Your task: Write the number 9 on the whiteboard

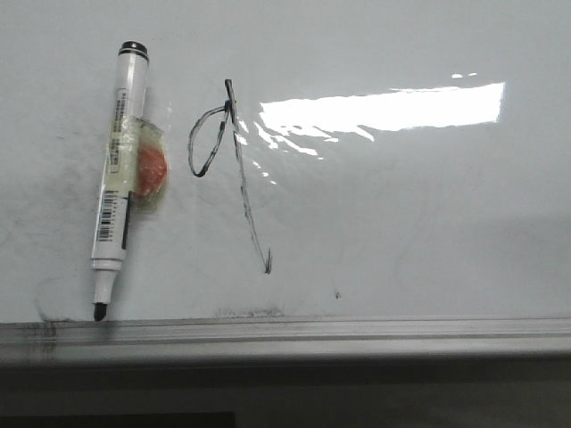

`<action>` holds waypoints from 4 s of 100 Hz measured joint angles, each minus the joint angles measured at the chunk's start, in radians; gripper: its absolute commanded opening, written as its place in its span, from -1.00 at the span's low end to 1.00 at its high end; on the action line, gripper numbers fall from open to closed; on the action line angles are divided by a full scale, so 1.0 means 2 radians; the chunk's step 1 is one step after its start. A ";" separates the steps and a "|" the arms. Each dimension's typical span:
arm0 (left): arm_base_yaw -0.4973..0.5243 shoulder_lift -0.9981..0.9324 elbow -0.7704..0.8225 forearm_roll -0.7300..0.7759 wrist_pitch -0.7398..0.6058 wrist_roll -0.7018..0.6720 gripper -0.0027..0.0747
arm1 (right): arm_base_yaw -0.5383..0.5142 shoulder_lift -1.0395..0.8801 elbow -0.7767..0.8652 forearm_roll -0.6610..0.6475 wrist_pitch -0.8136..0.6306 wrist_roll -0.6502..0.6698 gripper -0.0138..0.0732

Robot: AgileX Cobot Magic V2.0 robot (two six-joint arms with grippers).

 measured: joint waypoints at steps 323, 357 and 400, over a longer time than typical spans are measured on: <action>0.507 -0.219 0.000 0.236 0.386 0.000 -0.98 | -0.427 -0.027 0.021 -0.258 0.018 0.256 -0.83; 0.507 -0.219 0.000 0.236 0.386 0.000 -0.98 | -0.438 -0.043 0.021 -0.228 0.136 0.212 -0.83; 0.507 -0.219 0.000 0.236 0.386 0.000 -0.98 | -0.438 -0.043 0.021 -0.227 0.137 0.211 -0.83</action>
